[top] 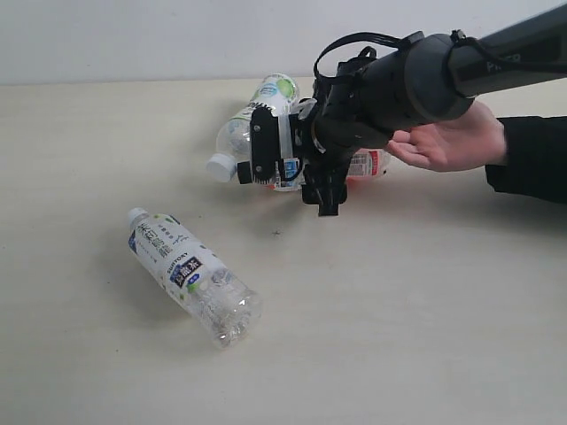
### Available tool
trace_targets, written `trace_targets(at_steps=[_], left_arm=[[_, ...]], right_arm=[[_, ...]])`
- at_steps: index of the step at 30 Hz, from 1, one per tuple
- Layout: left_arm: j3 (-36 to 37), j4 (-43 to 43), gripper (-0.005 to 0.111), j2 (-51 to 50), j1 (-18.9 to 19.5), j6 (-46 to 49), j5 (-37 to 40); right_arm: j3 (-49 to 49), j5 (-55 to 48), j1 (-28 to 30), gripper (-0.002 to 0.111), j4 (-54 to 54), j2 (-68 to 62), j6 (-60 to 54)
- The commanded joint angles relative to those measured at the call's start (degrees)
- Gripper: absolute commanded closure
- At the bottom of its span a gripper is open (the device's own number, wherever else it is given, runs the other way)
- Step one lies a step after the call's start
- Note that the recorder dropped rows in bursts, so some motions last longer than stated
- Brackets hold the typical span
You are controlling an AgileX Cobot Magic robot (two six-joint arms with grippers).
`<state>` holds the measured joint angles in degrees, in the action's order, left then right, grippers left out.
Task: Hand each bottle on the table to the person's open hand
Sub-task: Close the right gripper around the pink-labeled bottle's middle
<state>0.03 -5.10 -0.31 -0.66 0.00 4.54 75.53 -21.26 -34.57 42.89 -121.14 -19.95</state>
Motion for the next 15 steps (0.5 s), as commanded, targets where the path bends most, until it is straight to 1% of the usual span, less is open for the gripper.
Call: trace_targets(at_steps=[1, 4, 15], left_arm=[[-0.03, -0.02, 0.107, 0.31, 0.11, 0.00, -0.22], [-0.03, -0.02, 0.107, 0.31, 0.11, 0.00, -0.22], [-0.03, -0.02, 0.107, 0.31, 0.11, 0.00, -0.22]], right_arm=[[0.37, 0.57, 1.01, 0.026, 0.80, -0.30, 1.63], [0.37, 0.69, 1.16, 0.028, 0.80, -0.30, 1.82], [0.37, 0.59, 1.19, 0.029, 0.80, -0.93, 1.99]])
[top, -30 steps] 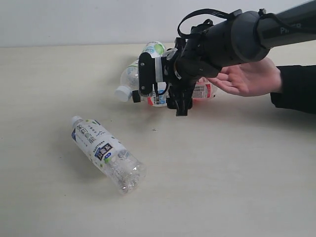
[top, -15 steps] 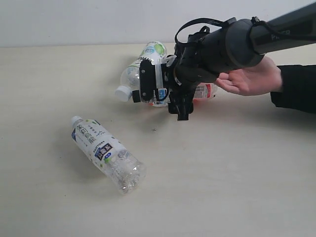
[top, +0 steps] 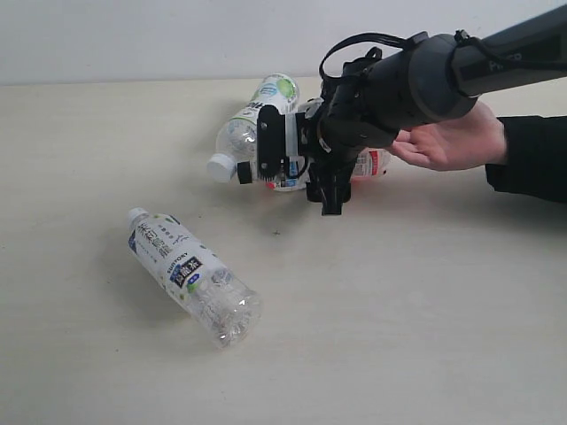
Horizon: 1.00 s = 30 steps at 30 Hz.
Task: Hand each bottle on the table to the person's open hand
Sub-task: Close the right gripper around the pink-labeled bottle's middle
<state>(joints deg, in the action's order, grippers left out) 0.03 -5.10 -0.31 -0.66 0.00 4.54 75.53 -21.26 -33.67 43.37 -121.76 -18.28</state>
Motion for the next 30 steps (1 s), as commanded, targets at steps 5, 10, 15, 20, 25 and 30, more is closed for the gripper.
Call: trace_targets(at_steps=[5, 10, 15, 20, 25, 30], left_arm=[[-0.03, -0.02, 0.107, 0.31, 0.11, 0.00, -0.22], [-0.03, -0.02, 0.107, 0.31, 0.11, 0.00, -0.22], [-0.03, -0.02, 0.107, 0.31, 0.11, 0.00, -0.22], [-0.03, -0.02, 0.107, 0.31, 0.11, 0.00, -0.22], [-0.03, -0.02, 0.107, 0.31, 0.11, 0.00, -0.22], [-0.03, -0.02, 0.107, 0.31, 0.11, 0.00, -0.22]], right_arm=[[0.37, 0.50, 0.28, 0.044, 0.32, -0.31, 0.31], [0.37, 0.50, 0.28, 0.075, 0.80, -0.31, 4.87], [0.37, 0.63, 0.28, 0.098, 0.80, -0.31, 5.92], [0.37, 1.12, 0.28, 0.107, 0.80, -0.31, 6.03], [0.37, 0.61, 0.28, 0.107, 0.80, -0.19, 5.91], [0.37, 0.40, 0.28, 0.107, 0.80, 1.06, 5.91]])
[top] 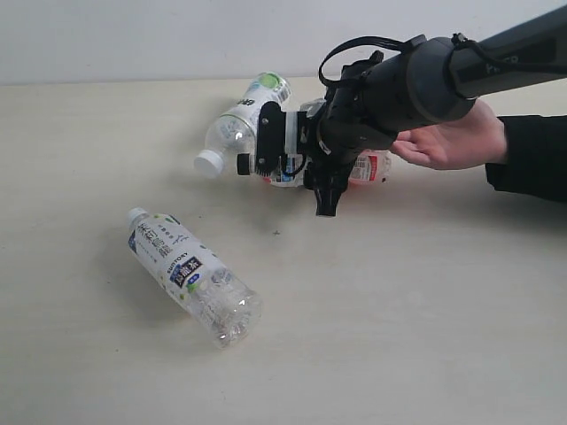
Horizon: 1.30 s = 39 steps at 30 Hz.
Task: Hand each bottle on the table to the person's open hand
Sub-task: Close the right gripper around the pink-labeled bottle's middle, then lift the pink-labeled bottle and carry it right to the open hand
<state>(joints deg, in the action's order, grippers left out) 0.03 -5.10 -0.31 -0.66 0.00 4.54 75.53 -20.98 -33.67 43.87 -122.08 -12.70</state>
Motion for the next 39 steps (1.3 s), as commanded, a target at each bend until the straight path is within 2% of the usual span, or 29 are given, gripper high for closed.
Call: trace_targets(at_steps=[1, 13, 28, 33, 39], left_arm=[[-0.03, -0.02, 0.107, 0.31, 0.11, 0.00, -0.22], [-0.03, -0.02, 0.107, 0.31, 0.11, 0.00, -0.22], [-0.03, -0.02, 0.107, 0.31, 0.11, 0.00, -0.22], [-0.03, -0.02, 0.107, 0.31, 0.11, 0.00, -0.22], [-0.03, -0.02, 0.107, 0.31, 0.11, 0.00, -0.22]], right_arm=[[0.37, 0.11, 0.28, 0.107, 0.31, 1.81, 0.48], [0.37, -0.54, 0.28, 0.107, -3.61, 7.92, 1.25], [0.37, -0.30, 0.28, 0.107, -5.42, 20.42, 14.73], [0.37, -0.30, 0.28, 0.107, -9.21, 24.55, 15.77], [0.37, -5.13, 0.28, 0.107, -12.90, 28.95, 17.56]])
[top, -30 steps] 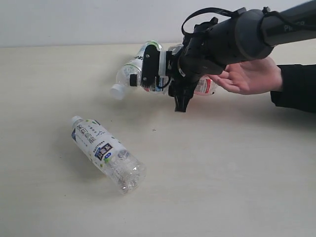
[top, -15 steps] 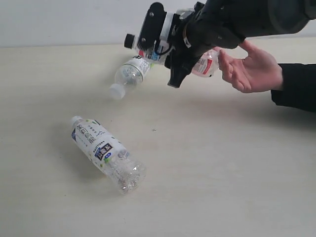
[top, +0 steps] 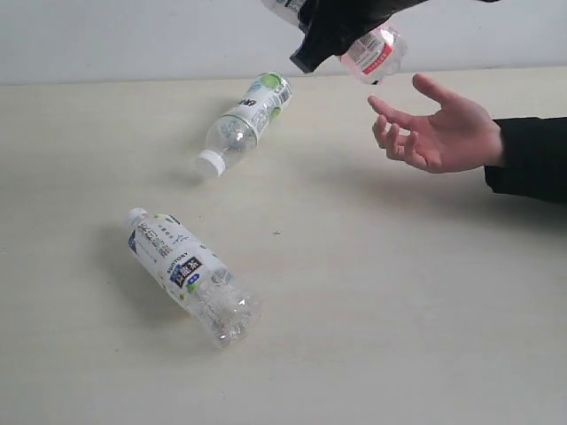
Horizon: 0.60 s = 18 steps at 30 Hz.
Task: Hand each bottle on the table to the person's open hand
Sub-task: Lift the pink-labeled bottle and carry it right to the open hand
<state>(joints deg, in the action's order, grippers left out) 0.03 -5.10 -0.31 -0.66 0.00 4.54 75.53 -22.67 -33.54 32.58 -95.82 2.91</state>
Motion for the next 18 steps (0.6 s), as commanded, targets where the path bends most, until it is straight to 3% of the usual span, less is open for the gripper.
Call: trace_targets(at_steps=[1, 12, 18], left_arm=[[-0.03, -0.02, 0.107, 0.31, 0.11, 0.00, -0.22], [-0.03, -0.02, 0.107, 0.31, 0.11, 0.00, -0.22], [-0.03, -0.02, 0.107, 0.31, 0.11, 0.00, -0.22]], right_arm=[[0.37, -4.99, 0.16, 0.107, -1.61, 3.24, 2.79], [3.57, -29.89, 1.99, 0.108, -0.24, 4.54, 16.89], [3.57, -31.85, 8.57, 0.108, -13.74, 3.28, 14.47]])
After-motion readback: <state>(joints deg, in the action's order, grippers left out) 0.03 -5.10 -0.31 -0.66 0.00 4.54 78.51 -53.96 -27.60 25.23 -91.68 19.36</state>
